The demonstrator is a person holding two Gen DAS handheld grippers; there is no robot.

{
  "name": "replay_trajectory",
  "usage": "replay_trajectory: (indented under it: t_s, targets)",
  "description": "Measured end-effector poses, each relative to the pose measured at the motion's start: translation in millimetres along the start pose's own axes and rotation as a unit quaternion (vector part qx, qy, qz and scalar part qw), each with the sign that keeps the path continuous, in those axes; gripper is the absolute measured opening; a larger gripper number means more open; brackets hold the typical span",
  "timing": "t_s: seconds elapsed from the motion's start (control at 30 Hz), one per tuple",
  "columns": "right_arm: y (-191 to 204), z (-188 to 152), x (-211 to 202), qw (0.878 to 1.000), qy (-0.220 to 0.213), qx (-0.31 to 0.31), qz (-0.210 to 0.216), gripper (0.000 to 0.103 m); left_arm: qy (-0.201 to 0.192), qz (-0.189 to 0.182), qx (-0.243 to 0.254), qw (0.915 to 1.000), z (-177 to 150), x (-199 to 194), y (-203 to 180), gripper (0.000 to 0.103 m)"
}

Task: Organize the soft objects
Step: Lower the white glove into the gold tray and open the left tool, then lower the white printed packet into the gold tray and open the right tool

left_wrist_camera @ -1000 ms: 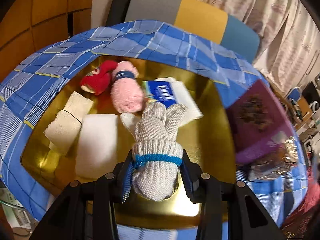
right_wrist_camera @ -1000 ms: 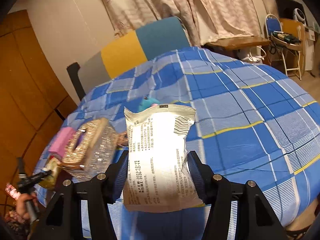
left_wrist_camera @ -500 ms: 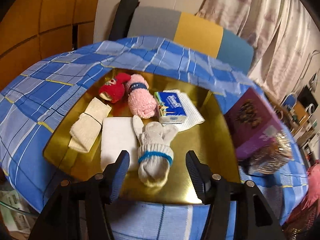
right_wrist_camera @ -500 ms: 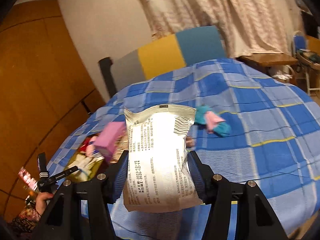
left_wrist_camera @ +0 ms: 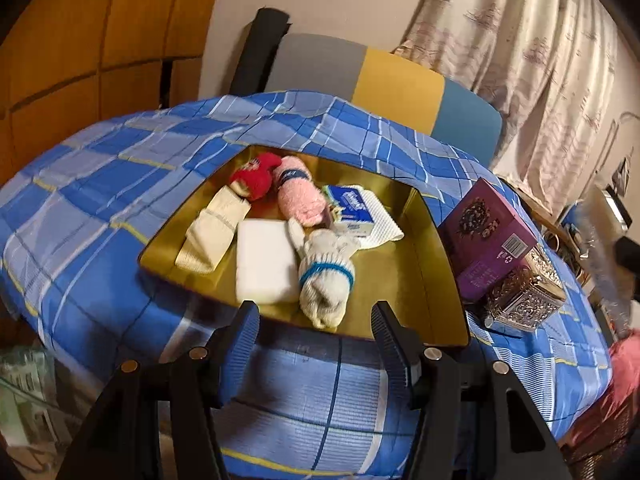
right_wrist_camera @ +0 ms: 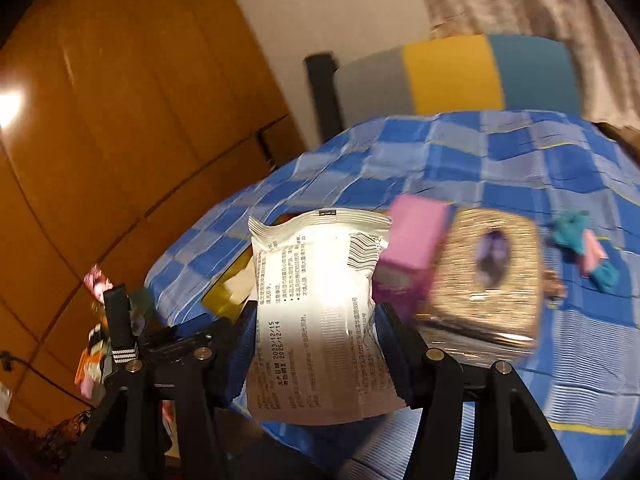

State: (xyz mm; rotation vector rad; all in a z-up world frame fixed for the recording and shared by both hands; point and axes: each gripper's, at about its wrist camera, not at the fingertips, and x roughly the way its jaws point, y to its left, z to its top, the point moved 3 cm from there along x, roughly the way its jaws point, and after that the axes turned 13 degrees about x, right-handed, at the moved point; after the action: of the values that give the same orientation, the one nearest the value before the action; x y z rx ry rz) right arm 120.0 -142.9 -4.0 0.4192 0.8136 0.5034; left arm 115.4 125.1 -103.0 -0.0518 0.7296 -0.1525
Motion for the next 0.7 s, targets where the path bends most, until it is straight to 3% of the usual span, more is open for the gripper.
replay_trajectory:
  t_s: [0.27,0.5,0.7]
  targets:
    - [33.7,-8.3,101.3,0.997,0.069,0.013,-0.013,0.059,-0.006,0.022,-0.031,0.9993,-3.4,-7.2,17.8,0.059]
    - [31.9,-2.1,165.4,0.993,0.075,0.019,-0.087,0.059,0.001,0.032,-0.056,0.9979,-7.3,-6.1,31.8,0.059]
    - [20.0,2.0,192.0,0.988,0.074,0.028,-0.131,0.061,0.004,0.028,-0.055,0.9981,-7.7,-4.6,32.8,0.059]
